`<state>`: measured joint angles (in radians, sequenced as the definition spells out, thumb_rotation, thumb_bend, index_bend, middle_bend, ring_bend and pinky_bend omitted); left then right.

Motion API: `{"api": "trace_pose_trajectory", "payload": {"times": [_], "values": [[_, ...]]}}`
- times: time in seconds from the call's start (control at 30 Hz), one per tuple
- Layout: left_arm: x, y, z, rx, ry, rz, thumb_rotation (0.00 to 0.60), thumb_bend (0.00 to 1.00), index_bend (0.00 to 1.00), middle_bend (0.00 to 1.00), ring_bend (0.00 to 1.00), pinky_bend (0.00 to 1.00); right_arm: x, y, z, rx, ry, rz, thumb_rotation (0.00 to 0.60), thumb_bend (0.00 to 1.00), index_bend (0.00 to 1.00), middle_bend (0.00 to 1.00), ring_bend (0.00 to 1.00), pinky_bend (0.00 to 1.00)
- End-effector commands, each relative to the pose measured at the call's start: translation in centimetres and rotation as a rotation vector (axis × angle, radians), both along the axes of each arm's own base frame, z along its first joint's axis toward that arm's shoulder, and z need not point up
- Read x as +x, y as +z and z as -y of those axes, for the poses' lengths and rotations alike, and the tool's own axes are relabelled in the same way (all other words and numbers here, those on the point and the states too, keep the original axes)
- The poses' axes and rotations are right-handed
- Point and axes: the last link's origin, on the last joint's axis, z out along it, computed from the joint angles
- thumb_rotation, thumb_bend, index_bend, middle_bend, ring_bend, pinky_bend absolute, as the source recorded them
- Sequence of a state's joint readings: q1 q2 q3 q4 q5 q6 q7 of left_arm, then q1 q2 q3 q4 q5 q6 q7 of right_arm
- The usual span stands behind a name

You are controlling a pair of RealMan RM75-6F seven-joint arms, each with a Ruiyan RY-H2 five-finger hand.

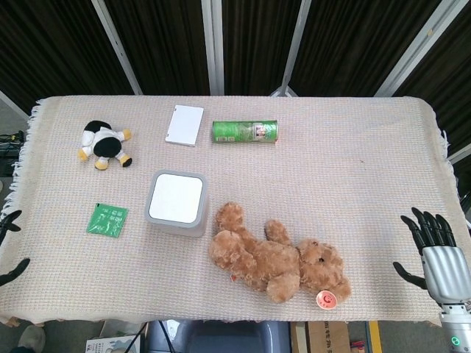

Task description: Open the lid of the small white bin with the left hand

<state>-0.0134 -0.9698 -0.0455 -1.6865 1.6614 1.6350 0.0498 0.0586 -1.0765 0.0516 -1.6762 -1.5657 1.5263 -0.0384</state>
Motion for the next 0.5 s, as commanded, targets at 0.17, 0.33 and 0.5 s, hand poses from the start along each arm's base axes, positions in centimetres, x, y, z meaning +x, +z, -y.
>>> {"api": "trace_pose_trajectory", "payload": {"times": [0.17,0.33,0.5], "values": [[5.6,0.7,-4.9,-0.155,-0.191,-0.108,0.600,0.74,0.21,0.87,0.75,0.77,0.2,-0.6,0.2,0.011,0.000,-0.010,0.600,0.19,0.15,0.06,0.00,0.00],[8.5,-1.3,-7.2,-0.292,-0.204,-0.169,0.600,0.76,0.21,0.87,0.75,0.77,0.2,-0.7,0.2,0.013,-0.004,-0.015,0.600,0.19,0.15,0.06,0.00,0.00],[10.7,-4.3,-8.5,-0.374,-0.253,-0.196,0.600,0.77,0.21,0.87,0.75,0.80,0.1,-0.7,0.3,0.008,-0.010,-0.019,0.600,0.19,0.15,0.06,0.00,0.00]]}}
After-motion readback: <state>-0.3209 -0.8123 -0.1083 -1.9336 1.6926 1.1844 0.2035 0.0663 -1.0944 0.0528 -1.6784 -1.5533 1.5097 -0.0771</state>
